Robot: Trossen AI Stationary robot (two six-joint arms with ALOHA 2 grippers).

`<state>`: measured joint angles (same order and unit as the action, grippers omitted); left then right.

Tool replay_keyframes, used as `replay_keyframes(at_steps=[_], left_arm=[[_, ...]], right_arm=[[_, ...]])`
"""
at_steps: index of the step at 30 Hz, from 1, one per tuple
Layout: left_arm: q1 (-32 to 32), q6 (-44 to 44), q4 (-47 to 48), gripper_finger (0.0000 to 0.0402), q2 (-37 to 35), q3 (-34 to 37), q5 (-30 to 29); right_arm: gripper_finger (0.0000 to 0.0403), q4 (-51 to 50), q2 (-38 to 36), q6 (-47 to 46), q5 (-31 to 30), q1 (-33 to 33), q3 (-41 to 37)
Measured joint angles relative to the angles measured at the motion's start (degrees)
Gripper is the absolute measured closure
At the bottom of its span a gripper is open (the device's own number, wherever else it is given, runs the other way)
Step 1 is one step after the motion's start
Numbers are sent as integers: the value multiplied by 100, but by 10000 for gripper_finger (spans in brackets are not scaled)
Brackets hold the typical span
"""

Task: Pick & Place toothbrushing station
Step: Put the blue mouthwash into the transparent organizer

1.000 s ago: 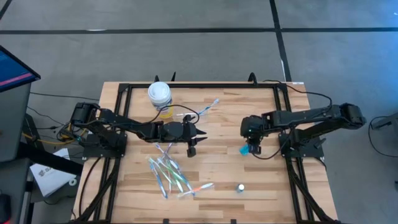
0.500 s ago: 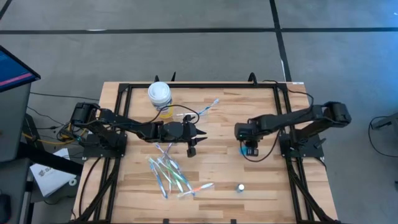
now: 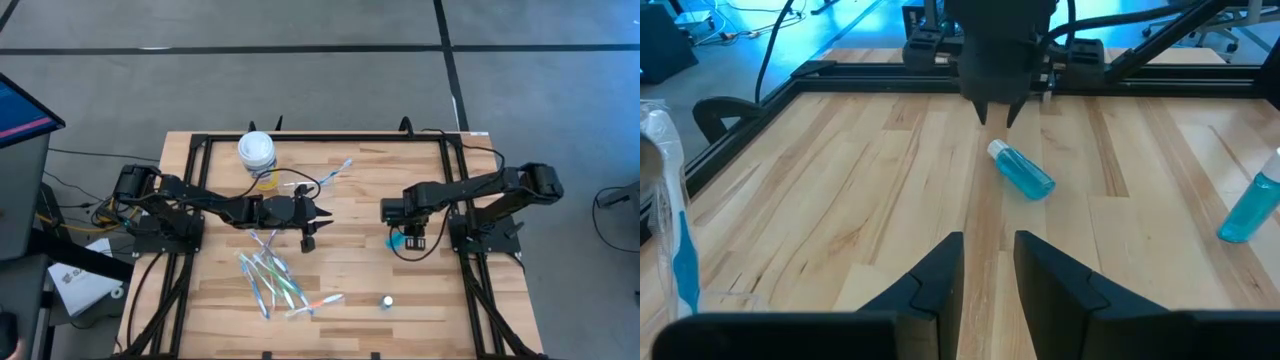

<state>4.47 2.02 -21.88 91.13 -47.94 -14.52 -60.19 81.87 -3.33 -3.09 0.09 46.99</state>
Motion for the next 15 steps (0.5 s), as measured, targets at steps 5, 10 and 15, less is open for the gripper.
replay_keyframes(at_steps=[5, 10, 15], left_arm=[[0, 0, -1, 315, 0, 0, 0], [0, 0, -1, 315, 0, 3, 1], [0, 0, 1, 315, 0, 9, 2]], right_arm=[[285, 161, 186, 199, -98, 163, 3], [285, 194, 673, 354, -281, 260, -1], [285, 256, 1142, 372, -281, 307, -1]])
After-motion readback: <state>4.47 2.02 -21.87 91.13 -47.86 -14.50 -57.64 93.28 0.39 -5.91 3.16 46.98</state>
